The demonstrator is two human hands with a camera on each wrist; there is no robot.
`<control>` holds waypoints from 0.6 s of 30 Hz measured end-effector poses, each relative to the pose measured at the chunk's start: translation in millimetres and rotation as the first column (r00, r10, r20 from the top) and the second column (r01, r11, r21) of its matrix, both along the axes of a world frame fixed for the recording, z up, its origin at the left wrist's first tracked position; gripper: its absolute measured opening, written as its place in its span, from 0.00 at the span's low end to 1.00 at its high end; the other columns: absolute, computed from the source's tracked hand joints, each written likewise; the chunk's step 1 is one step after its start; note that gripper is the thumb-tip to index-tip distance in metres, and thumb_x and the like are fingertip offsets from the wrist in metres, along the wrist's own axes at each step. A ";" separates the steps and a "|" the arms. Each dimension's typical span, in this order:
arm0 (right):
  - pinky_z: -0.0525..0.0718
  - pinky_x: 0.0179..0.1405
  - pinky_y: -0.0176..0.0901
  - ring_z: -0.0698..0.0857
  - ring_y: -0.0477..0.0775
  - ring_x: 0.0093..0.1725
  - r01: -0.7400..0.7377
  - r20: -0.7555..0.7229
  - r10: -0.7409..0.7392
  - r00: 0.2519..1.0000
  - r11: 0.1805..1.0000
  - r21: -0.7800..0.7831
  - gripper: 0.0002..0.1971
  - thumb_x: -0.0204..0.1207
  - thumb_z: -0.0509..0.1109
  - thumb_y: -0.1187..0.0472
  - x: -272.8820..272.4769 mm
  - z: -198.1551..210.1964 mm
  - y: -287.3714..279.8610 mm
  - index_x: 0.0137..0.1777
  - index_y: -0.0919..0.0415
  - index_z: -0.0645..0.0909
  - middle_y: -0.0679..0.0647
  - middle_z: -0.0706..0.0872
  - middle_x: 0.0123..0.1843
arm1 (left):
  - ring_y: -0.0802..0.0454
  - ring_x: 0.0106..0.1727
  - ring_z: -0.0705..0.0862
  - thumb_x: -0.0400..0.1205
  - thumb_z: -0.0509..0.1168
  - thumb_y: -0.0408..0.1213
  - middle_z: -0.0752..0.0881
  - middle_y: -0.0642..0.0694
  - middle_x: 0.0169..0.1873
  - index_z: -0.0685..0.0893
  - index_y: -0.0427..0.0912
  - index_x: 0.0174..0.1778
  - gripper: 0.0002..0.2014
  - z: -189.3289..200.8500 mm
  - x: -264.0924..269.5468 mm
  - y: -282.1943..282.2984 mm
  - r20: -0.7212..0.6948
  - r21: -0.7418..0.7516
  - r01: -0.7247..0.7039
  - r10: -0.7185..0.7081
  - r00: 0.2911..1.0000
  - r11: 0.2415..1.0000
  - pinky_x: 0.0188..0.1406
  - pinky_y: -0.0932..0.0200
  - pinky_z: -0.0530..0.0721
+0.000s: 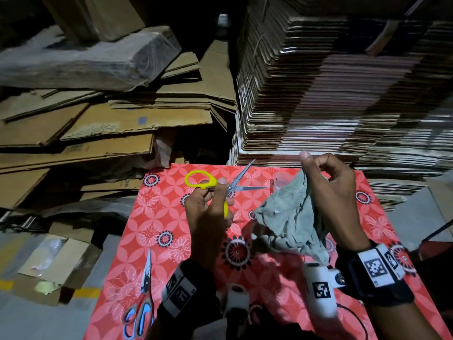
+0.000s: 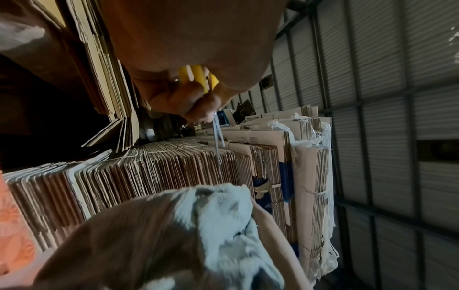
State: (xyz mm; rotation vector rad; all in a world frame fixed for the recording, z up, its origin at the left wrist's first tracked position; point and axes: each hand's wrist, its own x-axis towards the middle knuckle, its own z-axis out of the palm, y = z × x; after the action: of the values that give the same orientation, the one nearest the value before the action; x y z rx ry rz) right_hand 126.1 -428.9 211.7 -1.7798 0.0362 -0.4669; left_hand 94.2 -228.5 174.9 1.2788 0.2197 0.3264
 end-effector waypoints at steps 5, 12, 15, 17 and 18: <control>0.71 0.26 0.39 0.71 0.51 0.24 -0.104 -0.019 0.107 0.994 0.989 0.109 0.18 0.82 0.75 0.57 -14.7 13.7 14.1 0.39 0.68 0.74 0.57 0.75 0.27 | 0.48 0.17 0.69 0.85 0.67 0.45 0.82 0.40 0.25 0.76 0.35 0.33 0.20 -2.2 1.8 0.1 0.032 0.083 -0.012 0.010 0.999 0.997 0.17 0.63 0.66; 0.70 0.17 0.36 0.71 0.52 0.17 -0.277 -0.141 0.312 0.940 0.934 0.226 0.11 0.76 0.79 0.74 -21.0 28.5 19.4 0.47 0.60 0.82 0.55 0.82 0.25 | 0.48 0.15 0.70 0.85 0.66 0.47 0.79 0.48 0.20 0.78 0.37 0.32 0.20 -2.7 3.3 1.1 0.060 0.104 -0.050 0.044 0.997 0.993 0.20 0.59 0.68; 0.80 0.31 0.31 0.79 0.42 0.29 -0.202 0.016 0.202 0.979 0.973 0.115 0.12 0.73 0.81 0.77 -17.4 29.5 26.7 0.46 0.62 0.84 0.47 0.83 0.32 | 0.46 0.17 0.73 0.86 0.66 0.49 0.81 0.45 0.24 0.78 0.38 0.32 0.21 -6.1 4.4 1.5 0.090 0.175 -0.082 0.067 0.994 0.981 0.20 0.60 0.68; 0.84 0.42 0.35 0.85 0.45 0.37 -0.143 0.105 0.144 0.984 0.990 -0.012 0.14 0.72 0.82 0.75 -14.9 28.0 33.5 0.44 0.55 0.87 0.49 0.88 0.37 | 0.44 0.19 0.75 0.86 0.66 0.53 0.82 0.46 0.26 0.79 0.37 0.34 0.23 -7.7 4.9 0.4 0.095 0.213 -0.093 0.074 0.993 0.973 0.24 0.55 0.71; 0.87 0.45 0.40 0.89 0.46 0.42 -0.117 0.142 0.126 0.982 0.990 -0.075 0.14 0.71 0.83 0.72 -14.3 27.2 37.2 0.44 0.52 0.88 0.47 0.90 0.40 | 0.44 0.20 0.75 0.86 0.66 0.54 0.82 0.46 0.26 0.79 0.37 0.35 0.23 -7.1 4.6 -0.8 0.102 0.213 -0.089 0.069 0.992 0.973 0.24 0.53 0.72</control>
State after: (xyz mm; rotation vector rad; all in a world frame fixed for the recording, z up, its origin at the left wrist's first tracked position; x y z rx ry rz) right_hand 111.8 -391.7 238.9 -1.7959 -0.1920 -0.5136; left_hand 98.8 -229.3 167.7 1.4685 0.1578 0.4883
